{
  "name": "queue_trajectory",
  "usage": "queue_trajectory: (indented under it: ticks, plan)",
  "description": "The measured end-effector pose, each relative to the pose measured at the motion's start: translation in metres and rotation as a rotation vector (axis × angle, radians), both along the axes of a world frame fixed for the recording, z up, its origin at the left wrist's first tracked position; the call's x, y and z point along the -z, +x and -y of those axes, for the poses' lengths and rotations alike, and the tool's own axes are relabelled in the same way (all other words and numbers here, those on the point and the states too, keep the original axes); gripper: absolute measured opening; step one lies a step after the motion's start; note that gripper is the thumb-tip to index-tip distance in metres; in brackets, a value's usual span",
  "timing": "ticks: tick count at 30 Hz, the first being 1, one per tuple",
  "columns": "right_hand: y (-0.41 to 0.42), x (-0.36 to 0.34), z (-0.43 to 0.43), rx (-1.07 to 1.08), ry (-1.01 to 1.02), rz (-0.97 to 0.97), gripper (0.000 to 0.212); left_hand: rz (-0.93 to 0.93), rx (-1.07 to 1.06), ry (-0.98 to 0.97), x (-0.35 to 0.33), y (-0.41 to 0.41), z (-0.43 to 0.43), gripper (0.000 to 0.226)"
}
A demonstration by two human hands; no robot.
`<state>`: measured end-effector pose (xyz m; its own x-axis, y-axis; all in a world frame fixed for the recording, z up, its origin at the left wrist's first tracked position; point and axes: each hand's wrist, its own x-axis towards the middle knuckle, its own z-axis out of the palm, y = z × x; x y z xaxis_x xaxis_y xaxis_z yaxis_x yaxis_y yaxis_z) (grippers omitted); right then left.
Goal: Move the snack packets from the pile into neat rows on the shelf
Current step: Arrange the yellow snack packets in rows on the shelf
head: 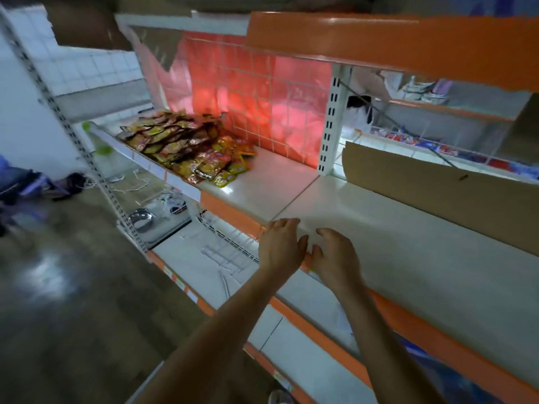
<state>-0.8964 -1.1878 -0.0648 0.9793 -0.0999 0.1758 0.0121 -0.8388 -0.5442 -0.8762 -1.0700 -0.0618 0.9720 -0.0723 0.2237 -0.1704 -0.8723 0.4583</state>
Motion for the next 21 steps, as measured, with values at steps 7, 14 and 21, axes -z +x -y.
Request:
queue_trajectory:
  ticks: [7,14,21]
  plan:
    - [0.073,-0.005,-0.071,-0.076,0.06,0.0,0.033,-0.024,-0.089,0.019,0.002,0.066,-0.072,0.049]
    - [0.172,-0.007,-0.135,-0.165,0.069,-0.036,0.038,-0.066,-0.23,0.065,-0.001,0.151,-0.142,0.051]
    - [0.257,0.004,-0.172,-0.138,0.03,-0.049,0.026,-0.052,-0.294,0.012,0.003,0.215,-0.182,0.05]
